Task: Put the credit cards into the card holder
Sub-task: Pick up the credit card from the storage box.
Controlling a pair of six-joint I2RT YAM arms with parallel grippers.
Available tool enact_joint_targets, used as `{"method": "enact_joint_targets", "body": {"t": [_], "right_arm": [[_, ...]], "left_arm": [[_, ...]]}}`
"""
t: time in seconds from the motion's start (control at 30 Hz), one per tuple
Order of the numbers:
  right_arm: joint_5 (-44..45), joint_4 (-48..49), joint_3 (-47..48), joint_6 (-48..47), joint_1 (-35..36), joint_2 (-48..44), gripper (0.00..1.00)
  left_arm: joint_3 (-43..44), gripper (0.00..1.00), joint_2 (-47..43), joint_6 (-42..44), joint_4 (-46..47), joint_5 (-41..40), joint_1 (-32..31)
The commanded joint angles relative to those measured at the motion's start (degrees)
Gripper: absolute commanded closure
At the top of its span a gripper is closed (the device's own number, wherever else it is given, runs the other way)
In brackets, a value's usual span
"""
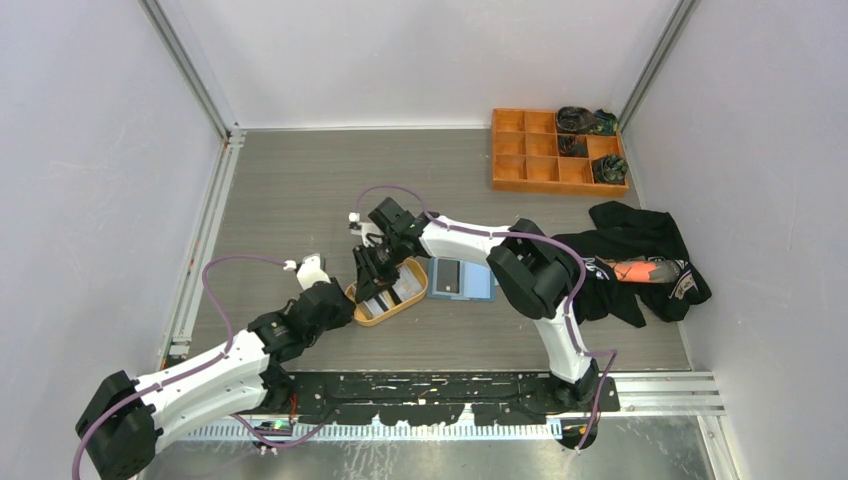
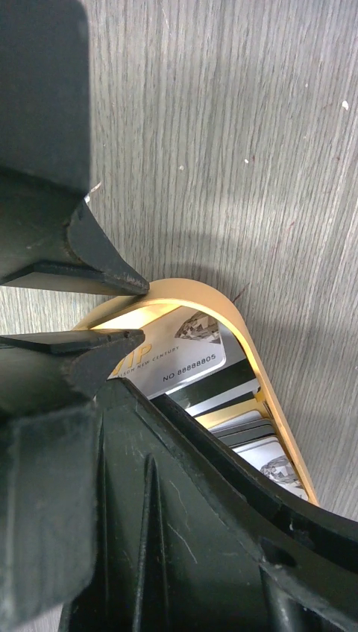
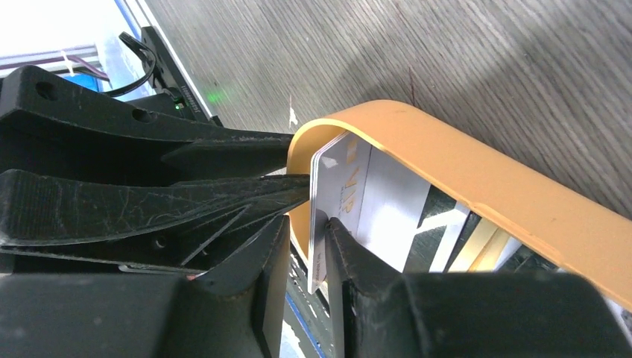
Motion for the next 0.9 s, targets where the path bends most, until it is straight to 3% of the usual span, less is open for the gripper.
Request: {"method": "enact_joint_targets", "body": {"t": [0.0, 0.23, 0.57, 0.73, 0.87], "right_arm": [[1.7, -1.2, 1.1, -1.4, 0.5, -0.5, 0.68], [6.2, -4.7, 2.5, -4.5, 0.9, 0.3, 0.62], [1.1, -1.2, 1.8, -0.9, 0.9, 3.6, 0.62], [0.0, -1.0, 2.2, -0.5, 0.8, 2.4, 0.64], [-0.4, -1.2, 2.2, -0.5, 0.1, 1.1, 0.73]], "left_arm": [[0.1, 0.76, -0.8, -0.5, 3.8, 0.1, -0.3], [0.1, 0.76, -0.8, -0.5, 4.0, 0.2, -0.3], [0.1, 0.76, -1.2, -0.5, 4.1, 0.5, -0.3], [0.1, 0.76, -1.4, -0.5, 4.1, 0.7, -0.3], [0.1, 0.76, -1.8, -0.5, 4.1, 0.9, -0.3]]}}
